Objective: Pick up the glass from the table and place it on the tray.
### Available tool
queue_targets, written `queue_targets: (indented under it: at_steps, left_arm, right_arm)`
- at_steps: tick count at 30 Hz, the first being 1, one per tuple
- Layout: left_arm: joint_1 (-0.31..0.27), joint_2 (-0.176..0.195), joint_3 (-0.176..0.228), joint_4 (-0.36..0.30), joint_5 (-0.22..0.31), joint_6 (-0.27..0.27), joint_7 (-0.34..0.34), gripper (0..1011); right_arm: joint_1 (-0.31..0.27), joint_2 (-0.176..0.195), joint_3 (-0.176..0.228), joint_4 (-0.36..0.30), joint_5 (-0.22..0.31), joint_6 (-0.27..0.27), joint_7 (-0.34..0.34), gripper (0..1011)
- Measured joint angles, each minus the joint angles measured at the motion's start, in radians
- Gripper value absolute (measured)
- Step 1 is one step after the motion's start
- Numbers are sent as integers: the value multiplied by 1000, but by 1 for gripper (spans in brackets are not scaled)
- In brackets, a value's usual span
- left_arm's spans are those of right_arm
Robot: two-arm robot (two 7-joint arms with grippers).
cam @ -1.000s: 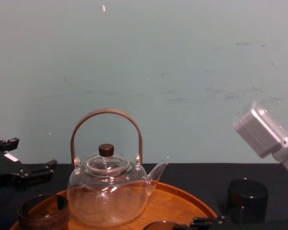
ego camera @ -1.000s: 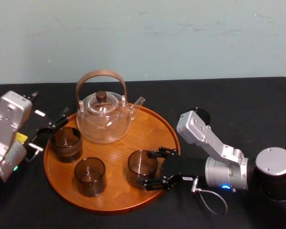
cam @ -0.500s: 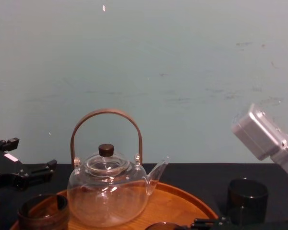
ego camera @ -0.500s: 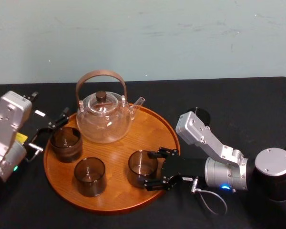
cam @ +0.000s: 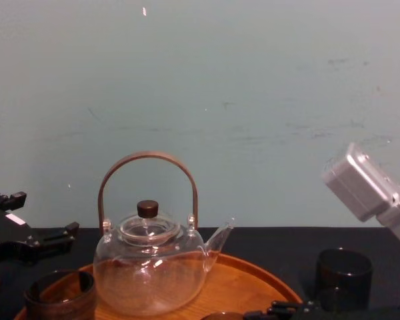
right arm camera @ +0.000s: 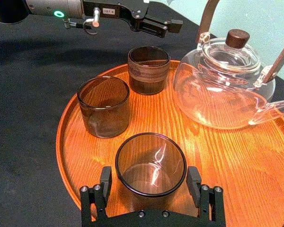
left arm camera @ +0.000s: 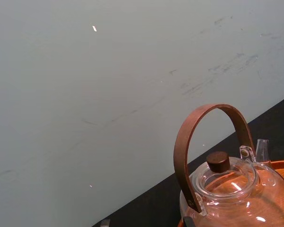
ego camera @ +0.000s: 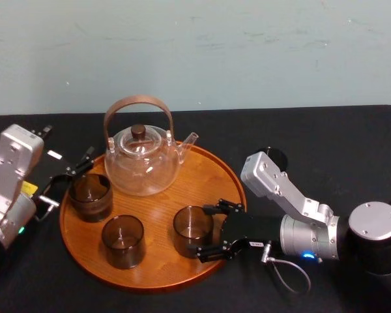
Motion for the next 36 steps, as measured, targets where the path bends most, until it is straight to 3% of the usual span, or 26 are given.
queue_targets:
  at_steps: [14,26,36]
  left_arm:
    - [0,0,0,0,0,0,0,1001]
    - [0,0,0,0,0,0,0,1001]
    - [0,0,0,0,0,0,0,1001]
  right_arm:
    - [-3,4,4,-1,8,-5,9,1002]
    - [-57,76,52,-61,64,-26,26,1002]
    - [-142,159,115,-134,122,-46,11,1002]
